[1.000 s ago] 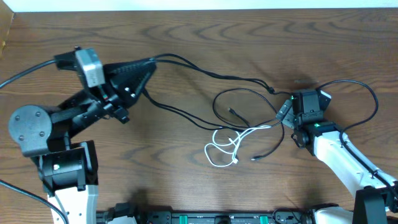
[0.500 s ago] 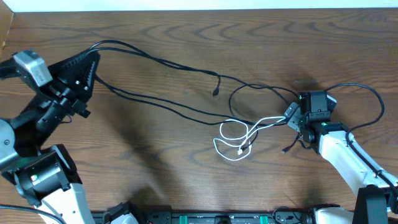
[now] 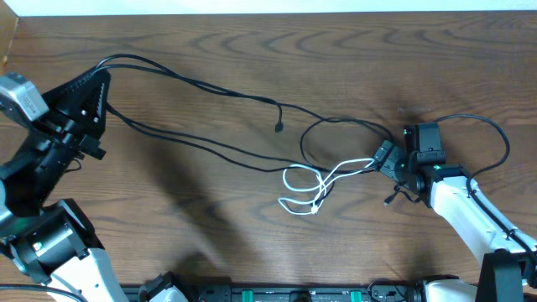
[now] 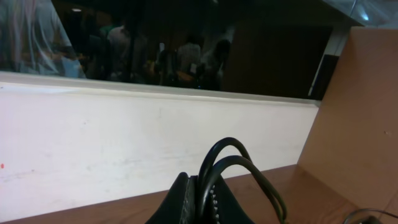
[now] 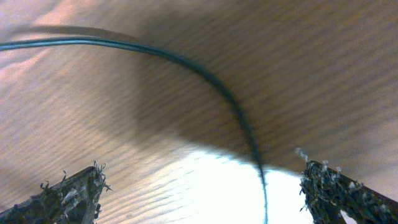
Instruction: Untangle cables
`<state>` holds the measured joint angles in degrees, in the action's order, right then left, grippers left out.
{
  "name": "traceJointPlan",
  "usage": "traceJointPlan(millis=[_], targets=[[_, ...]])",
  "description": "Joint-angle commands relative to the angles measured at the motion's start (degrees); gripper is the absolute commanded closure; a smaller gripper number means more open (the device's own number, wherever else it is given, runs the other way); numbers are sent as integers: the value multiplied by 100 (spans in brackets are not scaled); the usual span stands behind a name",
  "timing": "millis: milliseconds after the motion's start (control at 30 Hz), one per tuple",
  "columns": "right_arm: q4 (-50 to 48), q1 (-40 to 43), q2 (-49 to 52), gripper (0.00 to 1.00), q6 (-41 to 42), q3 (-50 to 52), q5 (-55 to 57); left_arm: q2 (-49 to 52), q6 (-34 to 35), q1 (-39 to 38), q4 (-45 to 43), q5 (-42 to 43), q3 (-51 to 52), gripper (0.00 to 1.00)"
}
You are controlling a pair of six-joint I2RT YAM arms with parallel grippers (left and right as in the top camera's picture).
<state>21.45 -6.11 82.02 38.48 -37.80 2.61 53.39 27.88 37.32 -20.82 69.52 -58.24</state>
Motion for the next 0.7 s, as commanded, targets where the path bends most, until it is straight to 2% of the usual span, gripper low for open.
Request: traceJointPlan(millis=[0,233,433,567,667], targets=[[68,94,2,1,-4,4,890,-59,46,98,-52,-358,-199,92],[142,94,2,1,-343,4,2131,50,24,103,-52,-625,-199,92],[170,92,2,1,-343,4,2092,160,33,103,-20,-721,-199,92],[146,92,2,1,-367,4,1397,160,31,70,175,-721,-199,92],[105,94,2,1,-535,4,1510,160,26,70,157,-730,-199,92]])
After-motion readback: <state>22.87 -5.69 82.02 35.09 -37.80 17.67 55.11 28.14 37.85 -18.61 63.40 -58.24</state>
